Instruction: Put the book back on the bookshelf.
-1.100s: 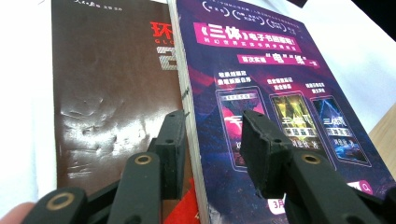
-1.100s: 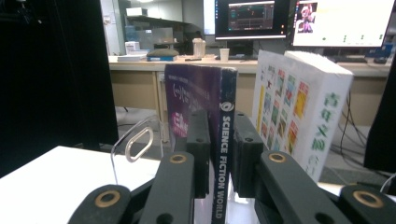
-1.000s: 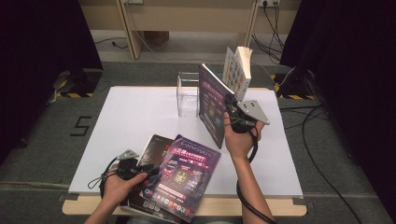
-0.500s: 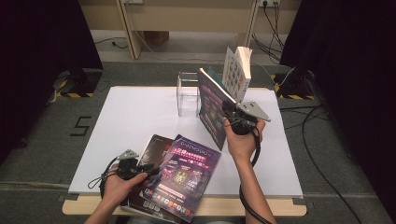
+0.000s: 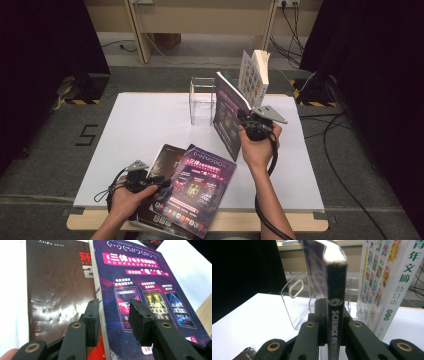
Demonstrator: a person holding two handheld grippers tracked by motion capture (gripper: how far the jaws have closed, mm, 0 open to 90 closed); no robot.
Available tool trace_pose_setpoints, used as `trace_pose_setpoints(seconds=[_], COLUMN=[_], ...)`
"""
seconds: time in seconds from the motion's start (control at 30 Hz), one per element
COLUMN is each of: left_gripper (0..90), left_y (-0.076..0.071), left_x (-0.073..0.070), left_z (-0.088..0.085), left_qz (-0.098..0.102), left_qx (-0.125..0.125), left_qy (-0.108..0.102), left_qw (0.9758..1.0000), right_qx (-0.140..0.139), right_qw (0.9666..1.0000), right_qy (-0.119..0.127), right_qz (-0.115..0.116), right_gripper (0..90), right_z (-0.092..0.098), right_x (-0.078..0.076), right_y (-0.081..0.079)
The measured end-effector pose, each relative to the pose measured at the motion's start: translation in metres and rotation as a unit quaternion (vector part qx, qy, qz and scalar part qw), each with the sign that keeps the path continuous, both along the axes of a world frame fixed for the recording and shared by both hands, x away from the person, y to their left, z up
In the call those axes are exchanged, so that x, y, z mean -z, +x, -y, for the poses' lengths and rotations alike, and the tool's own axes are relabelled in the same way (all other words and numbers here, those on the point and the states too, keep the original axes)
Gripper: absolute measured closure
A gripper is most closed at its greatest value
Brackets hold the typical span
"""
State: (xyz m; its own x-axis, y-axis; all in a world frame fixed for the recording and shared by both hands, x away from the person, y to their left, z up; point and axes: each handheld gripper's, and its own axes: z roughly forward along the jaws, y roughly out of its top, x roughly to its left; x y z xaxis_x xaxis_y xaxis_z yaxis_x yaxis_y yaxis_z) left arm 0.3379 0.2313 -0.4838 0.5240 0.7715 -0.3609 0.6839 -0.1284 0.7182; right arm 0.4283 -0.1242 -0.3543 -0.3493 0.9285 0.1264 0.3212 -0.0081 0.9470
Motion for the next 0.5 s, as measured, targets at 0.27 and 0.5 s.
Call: trace_pose_setpoints(seconds=[0.27, 0.5], left_gripper=[60.2, 60.3], left_y=[0.000, 0.001], left_x=[0.001, 0.001], left_z=[0.000, 0.000], left_qz=[-0.001, -0.001], left_qx=[0.000, -0.001], left_qy=[0.002, -0.001], left_qw=[1.0000, 1.0000], right_qx=[0.029, 0.034], right_qw=[0.9993, 0.9986], right_qy=[0.001, 0.020], right_qz=[0.024, 0.034], right_gripper=[84.7, 84.7], right_z=[0.000, -0.004], right_x=[-0.003, -0.011], right_y=[-0.003, 0.006])
